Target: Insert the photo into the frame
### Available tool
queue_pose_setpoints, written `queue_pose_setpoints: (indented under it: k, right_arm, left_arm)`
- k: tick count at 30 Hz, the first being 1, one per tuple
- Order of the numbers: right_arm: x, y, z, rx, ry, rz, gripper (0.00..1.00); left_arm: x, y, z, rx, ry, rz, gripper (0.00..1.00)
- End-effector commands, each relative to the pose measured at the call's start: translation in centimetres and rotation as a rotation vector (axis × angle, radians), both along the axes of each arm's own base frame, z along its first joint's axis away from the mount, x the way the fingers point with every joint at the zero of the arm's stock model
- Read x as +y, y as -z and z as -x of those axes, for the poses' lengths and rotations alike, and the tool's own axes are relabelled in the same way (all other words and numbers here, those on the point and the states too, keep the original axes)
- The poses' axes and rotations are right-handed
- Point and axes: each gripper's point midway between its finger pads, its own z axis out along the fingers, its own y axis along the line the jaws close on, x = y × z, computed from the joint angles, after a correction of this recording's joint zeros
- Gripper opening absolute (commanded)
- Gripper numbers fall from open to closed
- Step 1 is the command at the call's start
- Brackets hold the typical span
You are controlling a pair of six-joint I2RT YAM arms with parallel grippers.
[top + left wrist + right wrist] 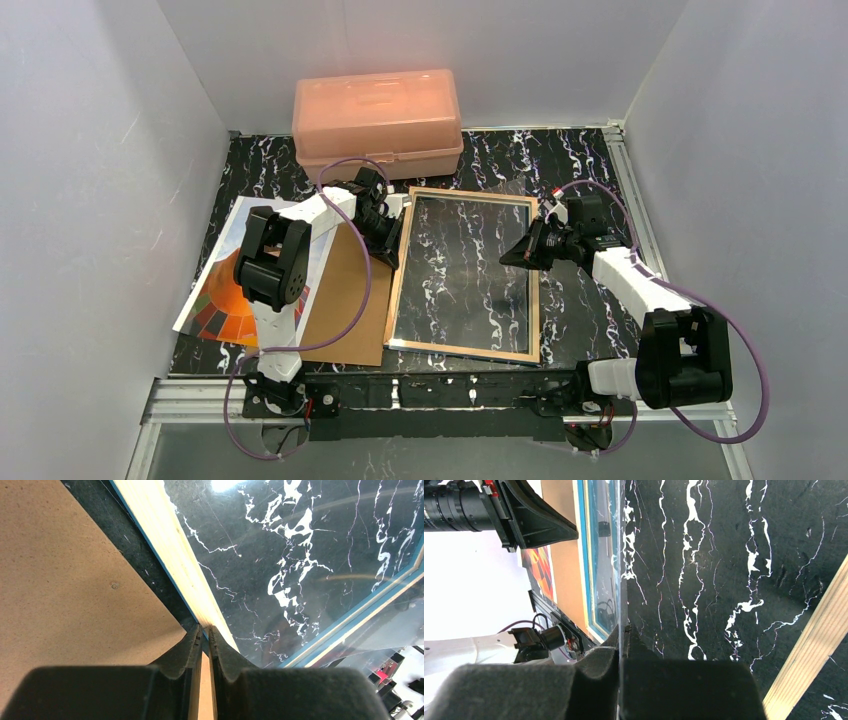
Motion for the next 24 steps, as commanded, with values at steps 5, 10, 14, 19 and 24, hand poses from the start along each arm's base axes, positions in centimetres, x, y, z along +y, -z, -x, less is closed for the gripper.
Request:
queue_pose_setpoints:
  k: [5, 10, 14, 19, 24]
  right_arm:
    - [0.7, -2.3, -1.0, -0.071, -0.013, -0.038, 0.01]
    - [0.4, -2.3, -2.0, -0.080, 0.030, -0.028, 0.01]
    - [0.2, -2.3, -2.7, -0.093, 0.062, -0.018, 0.01]
    - [0.4, -2.9, -3.5, -0.122, 0.066, -0.030, 0.01]
    - [0.5, -4.0, -4.4, -0.195, 0.052, -0.034, 0.01]
  left_arm:
    - [0.1, -0.8, 0.4, -0.022, 0.029, -0.005, 0.07]
    - [0.0, -0.8, 0.5, -0.020, 0.033, -0.001, 0.07]
    - [0.1, -0.8, 0.6, -0.020, 0.036, -0.001, 0.06]
    - [0.1, -0.7, 0.6, -0.020, 0.042, -0.001, 0.06]
    - [0.1, -0.7, 0.6, -0.014, 0.045, -0.005, 0.05]
